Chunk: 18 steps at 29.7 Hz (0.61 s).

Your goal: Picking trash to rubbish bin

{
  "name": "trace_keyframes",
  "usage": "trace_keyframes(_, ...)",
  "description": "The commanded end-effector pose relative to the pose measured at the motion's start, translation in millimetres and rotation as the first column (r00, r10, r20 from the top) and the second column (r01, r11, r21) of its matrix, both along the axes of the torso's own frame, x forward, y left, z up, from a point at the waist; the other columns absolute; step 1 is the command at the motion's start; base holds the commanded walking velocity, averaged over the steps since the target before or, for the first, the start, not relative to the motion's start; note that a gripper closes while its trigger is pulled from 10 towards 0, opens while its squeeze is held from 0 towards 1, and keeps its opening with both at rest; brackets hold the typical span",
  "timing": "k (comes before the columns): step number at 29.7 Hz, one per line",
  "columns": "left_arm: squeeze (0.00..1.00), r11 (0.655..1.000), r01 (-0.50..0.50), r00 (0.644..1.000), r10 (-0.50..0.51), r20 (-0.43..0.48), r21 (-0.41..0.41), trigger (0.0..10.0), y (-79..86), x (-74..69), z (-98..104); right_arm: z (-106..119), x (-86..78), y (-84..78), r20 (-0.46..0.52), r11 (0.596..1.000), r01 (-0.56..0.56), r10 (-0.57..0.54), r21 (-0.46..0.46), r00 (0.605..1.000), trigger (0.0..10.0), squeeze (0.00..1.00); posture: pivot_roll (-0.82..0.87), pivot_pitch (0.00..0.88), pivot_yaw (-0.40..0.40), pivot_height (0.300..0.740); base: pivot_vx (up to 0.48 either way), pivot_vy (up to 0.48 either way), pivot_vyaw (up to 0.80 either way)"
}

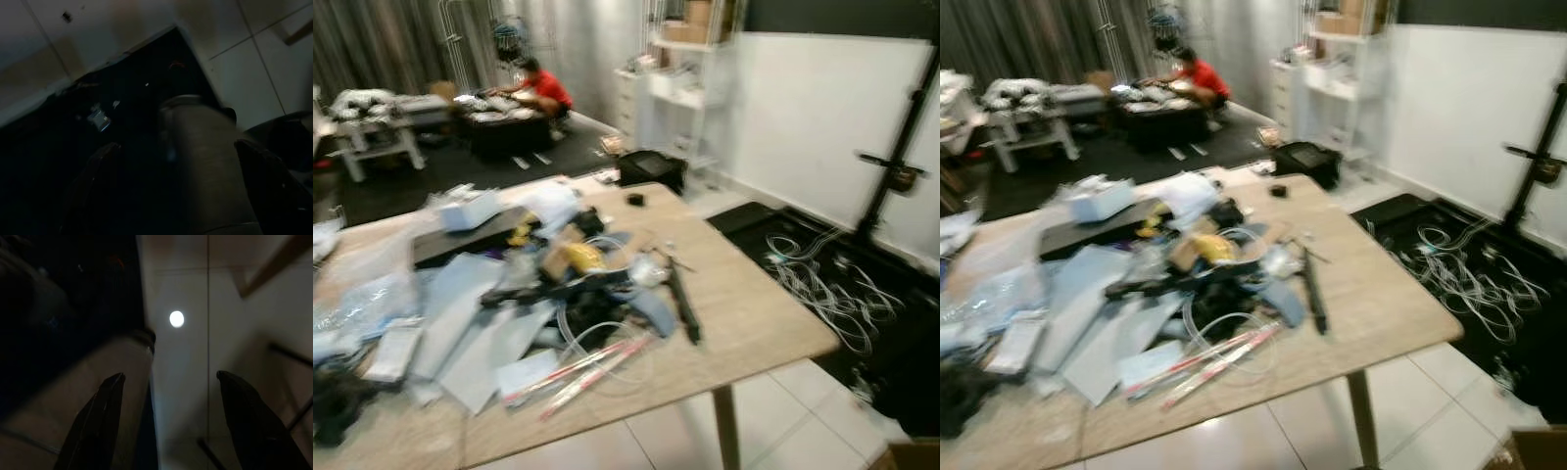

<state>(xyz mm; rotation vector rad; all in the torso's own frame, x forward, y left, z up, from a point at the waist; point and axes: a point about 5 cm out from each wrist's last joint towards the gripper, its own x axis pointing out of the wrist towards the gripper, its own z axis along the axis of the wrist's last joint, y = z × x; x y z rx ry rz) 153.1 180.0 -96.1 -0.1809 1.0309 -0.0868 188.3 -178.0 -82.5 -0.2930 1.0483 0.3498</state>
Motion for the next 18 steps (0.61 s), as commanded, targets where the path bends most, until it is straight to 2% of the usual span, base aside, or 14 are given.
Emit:
trace_keyframes(1,0.00,1.000,0.010,1.000,-0.010,-0.009,0.004,10.0,-1.5,-1.8,-1.0,-4.3,-9.5,-3.5,-0.033,1.000,0.012,-0.012,-0.003,0.999,10.0,0.00,-0.09,0.079,0.039,0.740,0.000,0.000,0.76)
trace_keyframes(7,0.00,1.000,0.007,1.000,-0.007,-0.016,0.007,10.0,-0.8,-4.4,-1.9,-4.6,-10.1,-3.7,-0.035,1.000,0.014,-0.014,-0.004,0.999,10.0,0.00,-0.09,0.083,0.042,0.740,0.000,0.000,0.76)
trace_keyframes(18,0.00,1.000,-0.014,0.999,0.014,-0.031,0.008,10.0,-0.4,-5.4,-2.6,-5.1,-11.5,-7.9,-0.033,0.999,0.035,-0.037,-0.037,0.999,10.0,0.00,-0.09,0.087,0.042,0.740,0.000,0.000,0.00)
